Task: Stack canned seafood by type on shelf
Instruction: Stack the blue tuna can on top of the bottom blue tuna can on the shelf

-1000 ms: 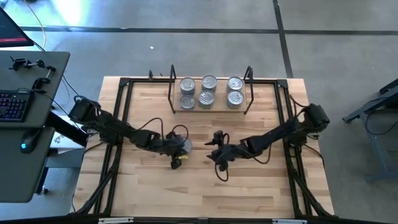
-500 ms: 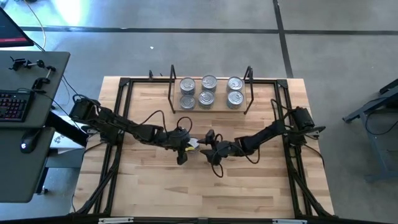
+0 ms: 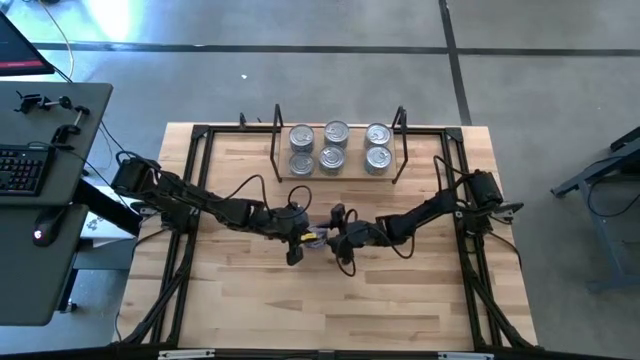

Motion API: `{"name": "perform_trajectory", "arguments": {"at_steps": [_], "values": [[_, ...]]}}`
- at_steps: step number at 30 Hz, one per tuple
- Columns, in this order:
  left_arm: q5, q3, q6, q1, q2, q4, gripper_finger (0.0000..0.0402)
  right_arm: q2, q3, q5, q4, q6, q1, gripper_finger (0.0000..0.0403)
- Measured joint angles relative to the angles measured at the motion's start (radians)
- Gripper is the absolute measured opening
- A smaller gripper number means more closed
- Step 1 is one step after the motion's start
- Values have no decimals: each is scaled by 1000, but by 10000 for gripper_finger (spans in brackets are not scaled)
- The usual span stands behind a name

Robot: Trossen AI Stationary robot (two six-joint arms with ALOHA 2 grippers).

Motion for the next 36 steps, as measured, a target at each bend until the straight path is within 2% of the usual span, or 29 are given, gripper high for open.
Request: {"name": "perform_trajectory", "arguments": {"at_steps": [3,4,7,10,20,22,24,26,29,32,36], "values": [[-9,0,53,0,-5,-3,1,0,0,-6,-26,115,1,132],[-13,0,68,1,-10,-4,1,0,0,-5,-32,155,2,121],[-32,2,139,-1,-39,14,9,-1,1,7,-56,250,2,124],[-32,3,277,-8,-54,46,37,-1,1,9,-57,288,2,124],[-56,2,506,-14,4,102,210,-1,1,1,-49,292,-3,124],[-108,2,558,-28,35,100,230,-1,1,-1,-47,297,-10,124],[-217,7,582,-46,68,93,239,-1,1,-1,-47,303,-18,124],[-283,15,595,-61,97,93,240,-1,1,1,-44,302,-21,124],[-325,31,589,-78,132,83,241,-1,1,1,-41,303,-24,124],[-417,46,555,-90,152,42,240,-1,1,1,-41,314,-24,124],[-434,51,546,-97,152,25,215,-1,1,2,-41,326,-24,124]]}}
